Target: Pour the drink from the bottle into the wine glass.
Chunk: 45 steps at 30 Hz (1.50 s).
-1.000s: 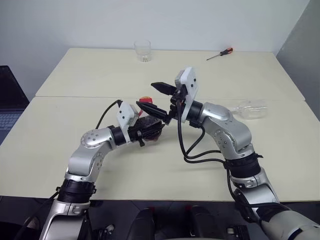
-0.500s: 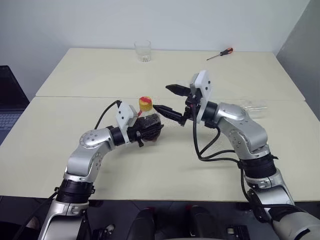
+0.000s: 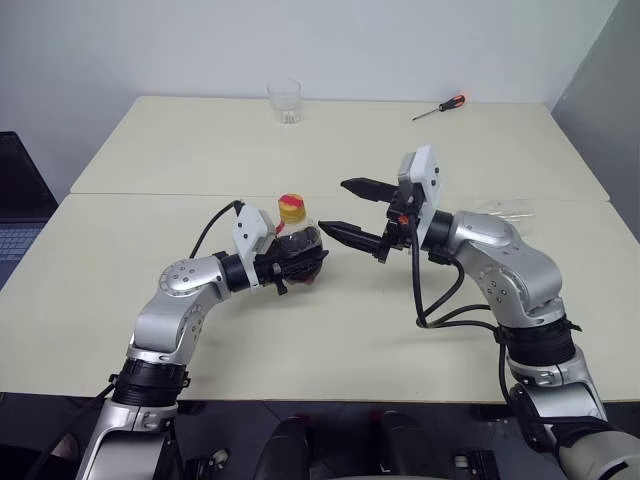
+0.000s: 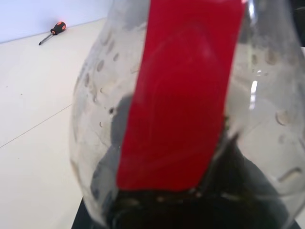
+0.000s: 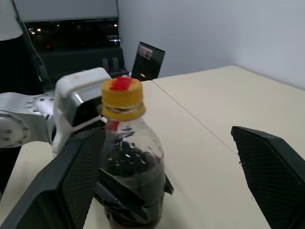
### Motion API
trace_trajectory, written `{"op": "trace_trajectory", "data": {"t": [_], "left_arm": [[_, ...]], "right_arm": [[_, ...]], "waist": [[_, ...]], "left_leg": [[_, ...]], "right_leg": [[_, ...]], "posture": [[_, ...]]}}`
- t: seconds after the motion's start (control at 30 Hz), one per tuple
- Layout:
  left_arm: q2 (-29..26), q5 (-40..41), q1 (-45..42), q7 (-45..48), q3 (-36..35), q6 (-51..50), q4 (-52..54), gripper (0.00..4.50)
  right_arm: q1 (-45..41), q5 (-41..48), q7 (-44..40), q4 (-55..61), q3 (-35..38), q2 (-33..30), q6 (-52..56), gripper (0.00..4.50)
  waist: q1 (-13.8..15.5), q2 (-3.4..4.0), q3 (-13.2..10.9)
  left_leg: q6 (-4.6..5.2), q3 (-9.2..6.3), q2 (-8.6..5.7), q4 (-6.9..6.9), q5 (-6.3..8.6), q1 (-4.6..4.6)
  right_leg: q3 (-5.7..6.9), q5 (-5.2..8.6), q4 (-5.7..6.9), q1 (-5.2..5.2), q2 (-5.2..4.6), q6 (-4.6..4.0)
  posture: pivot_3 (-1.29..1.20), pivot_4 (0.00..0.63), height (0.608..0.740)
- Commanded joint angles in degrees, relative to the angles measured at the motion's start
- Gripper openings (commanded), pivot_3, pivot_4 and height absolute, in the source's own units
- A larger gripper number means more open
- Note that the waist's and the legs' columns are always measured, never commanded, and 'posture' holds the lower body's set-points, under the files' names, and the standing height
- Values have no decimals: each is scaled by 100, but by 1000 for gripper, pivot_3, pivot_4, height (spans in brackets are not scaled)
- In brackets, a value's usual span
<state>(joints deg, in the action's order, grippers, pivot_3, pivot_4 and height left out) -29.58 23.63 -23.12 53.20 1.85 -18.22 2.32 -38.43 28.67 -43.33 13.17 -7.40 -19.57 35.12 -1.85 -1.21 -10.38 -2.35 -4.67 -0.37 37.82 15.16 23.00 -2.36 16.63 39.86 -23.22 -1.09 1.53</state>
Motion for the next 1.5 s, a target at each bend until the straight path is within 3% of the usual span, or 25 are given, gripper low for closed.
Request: {"op": "trace_trajectory", "data": {"t": [0.03, 0.67, 1.5], "left_arm": [[-34, 17, -119, 35, -146, 183, 145, 1755], [1, 8, -138, 19, -121, 178, 161, 1755], [33, 3, -162, 25, -100, 188, 158, 1755]], "right_arm": [[-39, 126, 95, 255, 10, 168, 13, 4489], [-539, -421, 305, -524, -193, 870, -592, 4489], [-365, -603, 175, -637, -28, 335, -758, 4489]], "waist": [[0, 0, 0], [-2, 0, 0], [-3, 0, 0]], "left_leg": [[0, 0, 0, 0, 0, 0], [-1, 0, 0, 1, 0, -1], [0, 0, 1, 0, 0, -1]], "right_leg": [[0, 0, 0, 0, 0, 0], [0, 0, 1, 0, 0, 0], [1, 0, 1, 0, 0, 0]], "posture": [[0, 150, 740], [0, 150, 740], [0, 150, 740]]}}
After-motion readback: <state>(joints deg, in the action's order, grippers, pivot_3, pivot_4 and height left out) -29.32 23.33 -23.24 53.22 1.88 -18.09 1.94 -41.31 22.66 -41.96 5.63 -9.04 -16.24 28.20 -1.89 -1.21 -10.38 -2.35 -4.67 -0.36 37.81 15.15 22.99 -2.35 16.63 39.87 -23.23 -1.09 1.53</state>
